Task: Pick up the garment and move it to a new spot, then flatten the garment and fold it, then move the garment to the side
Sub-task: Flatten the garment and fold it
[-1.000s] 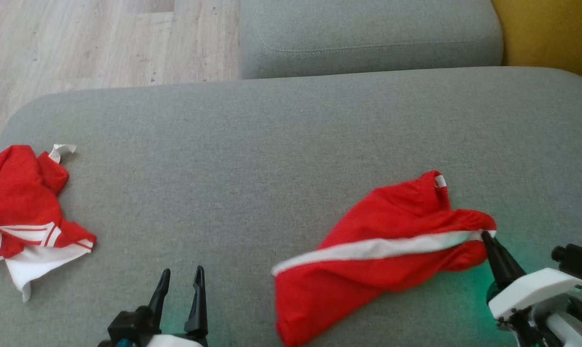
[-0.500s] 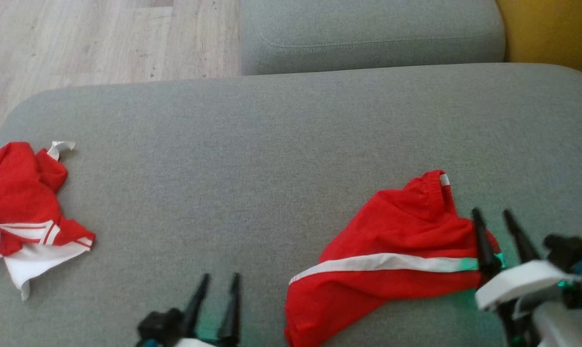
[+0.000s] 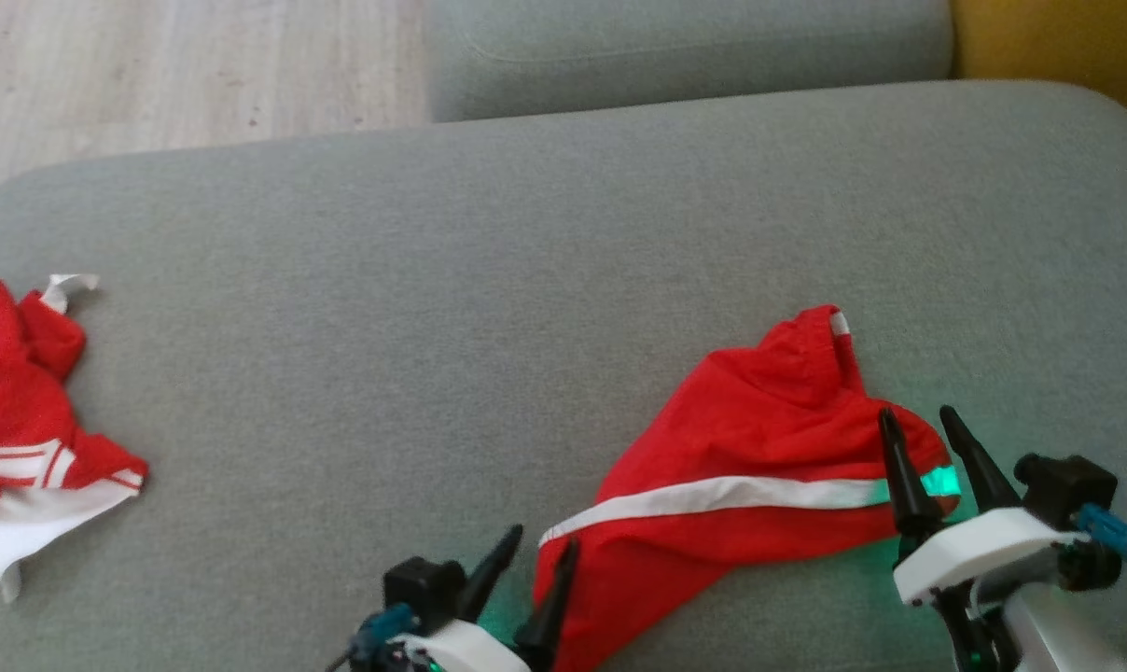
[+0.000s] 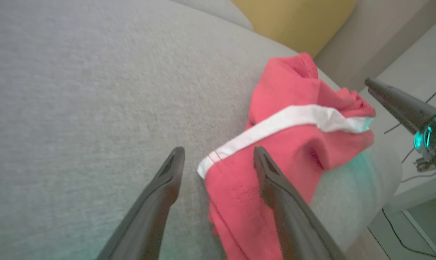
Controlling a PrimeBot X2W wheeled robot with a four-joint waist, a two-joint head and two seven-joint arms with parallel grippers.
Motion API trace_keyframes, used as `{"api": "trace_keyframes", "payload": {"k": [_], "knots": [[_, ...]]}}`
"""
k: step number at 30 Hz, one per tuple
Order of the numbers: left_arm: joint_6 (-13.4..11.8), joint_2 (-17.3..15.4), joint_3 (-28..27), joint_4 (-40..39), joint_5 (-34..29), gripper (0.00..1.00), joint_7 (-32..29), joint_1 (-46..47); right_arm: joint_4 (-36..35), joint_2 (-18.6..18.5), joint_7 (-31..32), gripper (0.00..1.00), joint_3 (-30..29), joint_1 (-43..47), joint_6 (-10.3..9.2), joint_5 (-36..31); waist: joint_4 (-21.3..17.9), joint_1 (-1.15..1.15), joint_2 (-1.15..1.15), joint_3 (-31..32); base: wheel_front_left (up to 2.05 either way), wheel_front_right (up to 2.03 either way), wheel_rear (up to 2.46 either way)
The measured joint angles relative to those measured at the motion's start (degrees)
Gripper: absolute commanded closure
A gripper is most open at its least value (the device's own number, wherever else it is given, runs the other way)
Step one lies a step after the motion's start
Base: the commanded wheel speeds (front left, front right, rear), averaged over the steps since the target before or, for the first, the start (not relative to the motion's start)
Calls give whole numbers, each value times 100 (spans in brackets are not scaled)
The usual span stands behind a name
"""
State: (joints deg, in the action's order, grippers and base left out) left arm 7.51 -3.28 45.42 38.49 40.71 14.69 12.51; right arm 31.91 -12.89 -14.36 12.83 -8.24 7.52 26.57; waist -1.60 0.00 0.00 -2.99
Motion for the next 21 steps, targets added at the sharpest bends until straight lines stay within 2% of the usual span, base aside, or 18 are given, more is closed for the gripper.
{"api": "trace_keyframes", "payload": {"k": [5, 10, 12, 13, 18, 21], "knots": [[5, 7, 639, 399, 268, 0, 1, 208, -15, -16, 0, 0, 30, -91, 0, 0, -124, 0, 0, -119, 0, 0, 0], [7, 19, 772, 695, 186, 0, 9, 502, -29, -25, 0, 0, 25, -94, 0, 0, -165, 0, 0, -207, 0, 0, 0], [7, 27, 780, 750, 87, 89, 9, 565, -30, -24, 0, 0, 18, -106, 0, 0, -162, 0, 0, -224, 0, 0, 0], [7, 30, 766, 758, 53, 100, 8, 586, -30, -24, 0, 0, 10, -118, 0, 0, -155, 0, 0, -226, 0, 0, 0], [7, 20, 336, 659, -324, 100, 0, 587, -24, -19, 0, 0, -33, -180, 0, 0, -82, 0, 0, -195, 0, 0, 0], [-3, -32, -272, 219, -698, 100, 0, 592, -19, 16, 0, 0, -68, -179, 0, 2, -32, 0, 0, -152, 0, 0, 0]]}}
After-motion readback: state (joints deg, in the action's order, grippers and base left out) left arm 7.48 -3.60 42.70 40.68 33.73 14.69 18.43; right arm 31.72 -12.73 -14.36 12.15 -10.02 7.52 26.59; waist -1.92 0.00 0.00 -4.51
